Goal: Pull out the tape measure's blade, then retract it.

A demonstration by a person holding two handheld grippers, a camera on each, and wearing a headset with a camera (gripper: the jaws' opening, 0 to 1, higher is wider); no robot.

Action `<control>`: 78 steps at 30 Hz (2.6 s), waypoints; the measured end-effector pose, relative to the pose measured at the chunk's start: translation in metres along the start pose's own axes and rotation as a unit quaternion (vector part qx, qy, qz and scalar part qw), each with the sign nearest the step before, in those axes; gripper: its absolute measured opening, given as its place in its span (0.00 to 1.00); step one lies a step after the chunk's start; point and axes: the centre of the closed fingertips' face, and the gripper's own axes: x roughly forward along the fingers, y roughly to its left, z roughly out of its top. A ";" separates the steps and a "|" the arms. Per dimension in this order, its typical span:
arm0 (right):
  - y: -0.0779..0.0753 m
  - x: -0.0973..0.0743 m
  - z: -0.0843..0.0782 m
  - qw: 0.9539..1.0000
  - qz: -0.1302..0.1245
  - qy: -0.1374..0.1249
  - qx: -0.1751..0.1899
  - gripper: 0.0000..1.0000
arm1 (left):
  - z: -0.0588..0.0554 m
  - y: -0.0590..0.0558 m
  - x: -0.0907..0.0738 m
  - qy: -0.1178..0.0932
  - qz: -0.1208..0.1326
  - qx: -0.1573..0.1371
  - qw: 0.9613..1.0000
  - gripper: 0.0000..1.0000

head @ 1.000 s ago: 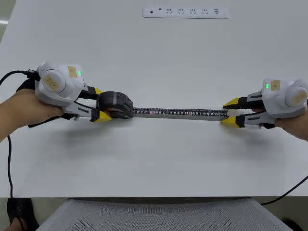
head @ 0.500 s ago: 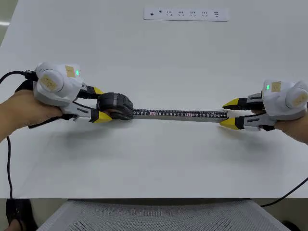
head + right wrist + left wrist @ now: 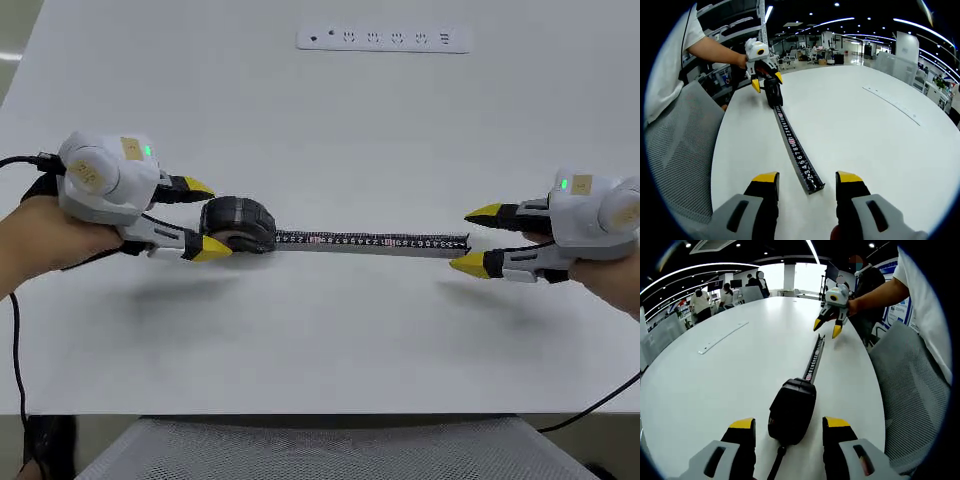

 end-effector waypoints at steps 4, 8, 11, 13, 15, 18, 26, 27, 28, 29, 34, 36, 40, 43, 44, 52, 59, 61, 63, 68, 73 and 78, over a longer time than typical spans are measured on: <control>0.002 -0.005 0.004 1.000 -0.011 -0.008 0.006 0.43 | 0.003 0.000 -0.006 -0.010 0.009 -0.006 1.000 0.53; 0.004 -0.011 0.007 0.999 -0.025 -0.018 0.016 0.46 | 0.002 -0.002 -0.013 -0.017 0.020 -0.020 0.999 0.55; 0.005 -0.015 0.009 0.999 -0.035 -0.026 0.022 0.48 | 0.002 -0.003 -0.018 -0.022 0.029 -0.027 0.999 0.57; 0.007 -0.019 0.010 0.998 -0.044 -0.030 0.023 0.49 | 0.002 -0.004 -0.023 -0.026 0.037 -0.034 0.998 0.57; 0.009 -0.022 0.012 0.998 -0.051 -0.038 0.029 0.50 | 0.002 -0.006 -0.028 -0.029 0.045 -0.041 0.998 0.58; 0.011 -0.027 0.013 0.997 -0.060 -0.044 0.032 0.51 | -0.001 -0.008 -0.032 -0.033 0.054 -0.047 0.997 0.60; 0.021 -0.037 0.013 0.994 -0.079 -0.057 0.048 0.55 | -0.004 -0.016 -0.046 -0.046 0.086 -0.064 0.993 0.62; 0.022 -0.038 0.012 0.994 -0.082 -0.058 0.049 0.55 | -0.006 -0.018 -0.047 -0.046 0.089 -0.065 0.993 0.62; 0.022 -0.040 0.013 0.993 -0.084 -0.060 0.051 0.56 | -0.007 -0.019 -0.048 -0.046 0.091 -0.064 0.993 0.62; 0.024 -0.041 0.013 0.993 -0.086 -0.062 0.053 0.56 | -0.009 -0.021 -0.050 -0.043 0.096 -0.061 0.993 0.62; 0.028 -0.046 0.010 0.991 -0.092 -0.069 0.069 0.58 | -0.017 -0.023 -0.058 -0.046 0.113 -0.080 0.989 0.65; 0.031 -0.048 0.008 0.990 -0.094 -0.071 0.073 0.59 | -0.019 -0.025 -0.061 -0.053 0.119 -0.093 0.987 0.67; 0.037 -0.051 0.007 0.989 -0.099 -0.073 0.077 0.61 | -0.025 -0.029 -0.066 -0.057 0.131 -0.104 0.984 0.70; 0.040 -0.055 0.007 0.988 -0.104 -0.078 0.082 0.62 | -0.029 -0.031 -0.070 -0.064 0.140 -0.123 0.980 0.72; 0.040 -0.055 0.007 0.988 -0.106 -0.080 0.083 0.63 | -0.030 -0.032 -0.071 -0.065 0.143 -0.125 0.980 0.73; 0.049 -0.061 0.007 0.984 -0.118 -0.091 0.096 0.66 | -0.036 -0.042 -0.074 -0.072 0.155 -0.143 0.975 0.79; 0.056 -0.064 0.006 0.982 -0.126 -0.092 0.105 0.67 | -0.041 -0.051 -0.080 -0.083 0.165 -0.161 0.970 0.80; 0.056 -0.066 0.005 0.982 -0.129 -0.093 0.105 0.68 | -0.042 -0.053 -0.083 -0.087 0.168 -0.165 0.968 0.81; 0.058 -0.067 0.005 0.981 -0.131 -0.093 0.105 0.68 | -0.044 -0.056 -0.085 -0.088 0.170 -0.169 0.967 0.81; 0.058 -0.071 0.004 0.980 -0.140 -0.097 0.103 0.69 | -0.049 -0.063 -0.086 -0.094 0.175 -0.180 0.963 0.83; 0.061 -0.074 0.001 0.979 -0.147 -0.096 0.103 0.69 | -0.053 -0.069 -0.087 -0.096 0.180 -0.190 0.960 0.84; 0.062 -0.079 0.000 0.976 -0.156 -0.103 0.108 0.70 | -0.056 -0.072 -0.090 -0.099 0.188 -0.196 0.957 0.84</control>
